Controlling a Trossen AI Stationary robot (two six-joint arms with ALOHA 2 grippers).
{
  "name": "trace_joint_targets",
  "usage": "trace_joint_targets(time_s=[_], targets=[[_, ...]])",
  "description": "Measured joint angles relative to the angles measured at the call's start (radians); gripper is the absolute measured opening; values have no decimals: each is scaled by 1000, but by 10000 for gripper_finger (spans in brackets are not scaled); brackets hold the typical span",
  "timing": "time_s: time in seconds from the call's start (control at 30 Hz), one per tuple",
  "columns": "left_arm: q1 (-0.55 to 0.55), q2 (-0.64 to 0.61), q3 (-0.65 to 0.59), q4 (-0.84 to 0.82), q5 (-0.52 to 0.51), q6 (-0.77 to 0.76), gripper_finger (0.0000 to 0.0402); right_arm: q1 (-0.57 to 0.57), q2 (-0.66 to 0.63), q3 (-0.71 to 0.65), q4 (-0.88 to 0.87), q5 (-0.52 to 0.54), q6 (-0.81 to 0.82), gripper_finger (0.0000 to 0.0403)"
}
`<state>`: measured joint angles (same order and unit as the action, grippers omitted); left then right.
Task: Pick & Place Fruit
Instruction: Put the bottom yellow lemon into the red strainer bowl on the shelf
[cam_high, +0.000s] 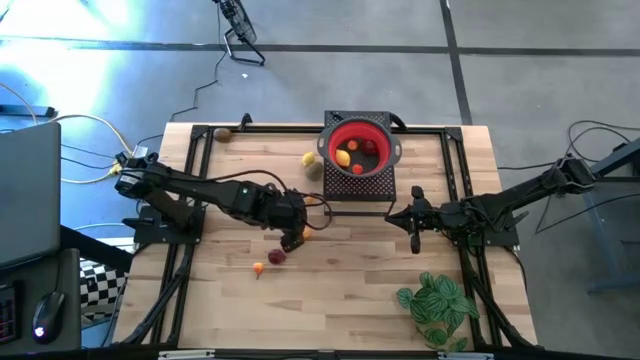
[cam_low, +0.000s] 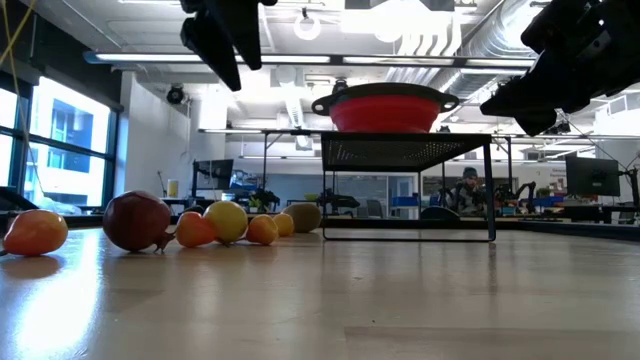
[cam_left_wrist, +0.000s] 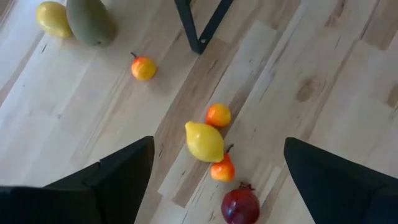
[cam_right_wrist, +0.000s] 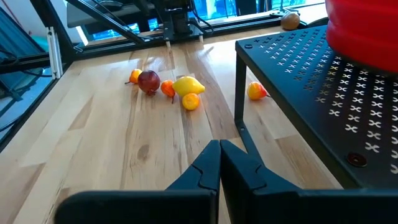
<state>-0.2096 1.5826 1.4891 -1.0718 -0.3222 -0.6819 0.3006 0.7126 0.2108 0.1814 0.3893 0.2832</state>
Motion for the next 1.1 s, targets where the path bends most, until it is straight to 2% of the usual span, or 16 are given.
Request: trace_joint_targets(time_s=[0.3,0.57,0.73,1.1], targets=[[0,19,-1,-14,2,-57,351,0,0,0,0,0,0,2],[0,121,-1,-58,14,-102,352,0,0,0,-7,0,0,2],[1,188,-1,-108,55,-139,351,0,0,0,-10,0,3,2],[1,313,-1,-115,74,-134,351,0,0,0,-1,0,7,2]])
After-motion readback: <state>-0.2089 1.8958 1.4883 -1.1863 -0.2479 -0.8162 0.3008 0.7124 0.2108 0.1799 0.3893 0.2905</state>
